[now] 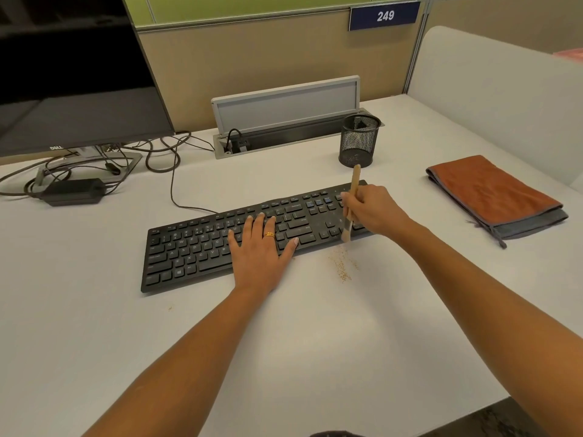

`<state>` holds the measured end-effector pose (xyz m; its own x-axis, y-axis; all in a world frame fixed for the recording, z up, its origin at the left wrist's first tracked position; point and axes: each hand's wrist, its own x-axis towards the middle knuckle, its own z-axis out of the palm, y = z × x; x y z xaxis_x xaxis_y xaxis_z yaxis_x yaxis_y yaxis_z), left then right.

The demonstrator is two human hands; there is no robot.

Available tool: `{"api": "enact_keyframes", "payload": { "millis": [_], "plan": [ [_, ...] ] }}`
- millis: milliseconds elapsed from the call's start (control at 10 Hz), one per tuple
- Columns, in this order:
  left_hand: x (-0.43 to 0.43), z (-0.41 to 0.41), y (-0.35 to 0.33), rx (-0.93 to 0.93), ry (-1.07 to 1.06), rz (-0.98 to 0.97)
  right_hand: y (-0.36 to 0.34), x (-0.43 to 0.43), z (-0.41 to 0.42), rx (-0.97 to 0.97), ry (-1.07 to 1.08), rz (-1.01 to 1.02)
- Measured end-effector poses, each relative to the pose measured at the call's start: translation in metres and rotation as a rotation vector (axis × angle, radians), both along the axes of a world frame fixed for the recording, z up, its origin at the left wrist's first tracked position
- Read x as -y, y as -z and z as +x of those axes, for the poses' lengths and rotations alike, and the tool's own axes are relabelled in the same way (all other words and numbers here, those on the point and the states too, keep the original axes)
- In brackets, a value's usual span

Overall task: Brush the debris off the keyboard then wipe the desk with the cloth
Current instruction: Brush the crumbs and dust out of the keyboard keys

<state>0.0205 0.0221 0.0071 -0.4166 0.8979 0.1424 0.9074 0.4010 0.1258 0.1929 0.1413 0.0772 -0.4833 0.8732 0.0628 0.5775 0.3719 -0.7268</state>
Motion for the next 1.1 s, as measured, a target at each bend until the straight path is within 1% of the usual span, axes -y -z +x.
{"api": "enact_keyframes", "payload": {
  "millis": [100, 200, 300, 500, 600, 700, 800, 900, 1100],
  "plan": [
    [0.0, 0.0, 0.0, 0.005, 0.0, 0.004, -0.003, -0.006, -0.001, -0.007, -0.077, 0.012],
    [0.001, 0.0, 0.0, -0.003, -0.003, 0.004, -0.008, -0.016, -0.003, 0.07, -0.248, -0.02],
    [0.001, 0.001, 0.0, -0.01, -0.001, 0.001, -0.02, -0.023, -0.005, 0.186, -0.342, -0.039],
    [0.0, 0.001, -0.001, -0.013, 0.001, -0.006, -0.036, -0.034, -0.004, 0.435, -0.419, -0.014],
    [0.001, 0.001, -0.001, -0.014, -0.002, -0.003, -0.036, -0.037, -0.004, 0.377, -0.366, 0.009],
    [0.001, 0.001, -0.001, -0.008, -0.002, 0.003, -0.03, -0.033, -0.005, 0.221, -0.339, -0.016],
    [0.001, 0.001, -0.001, -0.006, -0.003, 0.0, -0.024, -0.032, -0.005, 0.257, -0.322, -0.07],
    [0.001, 0.001, -0.001, 0.002, -0.002, 0.004, -0.03, -0.035, -0.006, 0.342, -0.303, -0.054],
    [0.001, 0.001, -0.001, -0.007, -0.002, -0.006, -0.022, -0.031, -0.008, 0.157, -0.173, -0.046]
  ]
}}
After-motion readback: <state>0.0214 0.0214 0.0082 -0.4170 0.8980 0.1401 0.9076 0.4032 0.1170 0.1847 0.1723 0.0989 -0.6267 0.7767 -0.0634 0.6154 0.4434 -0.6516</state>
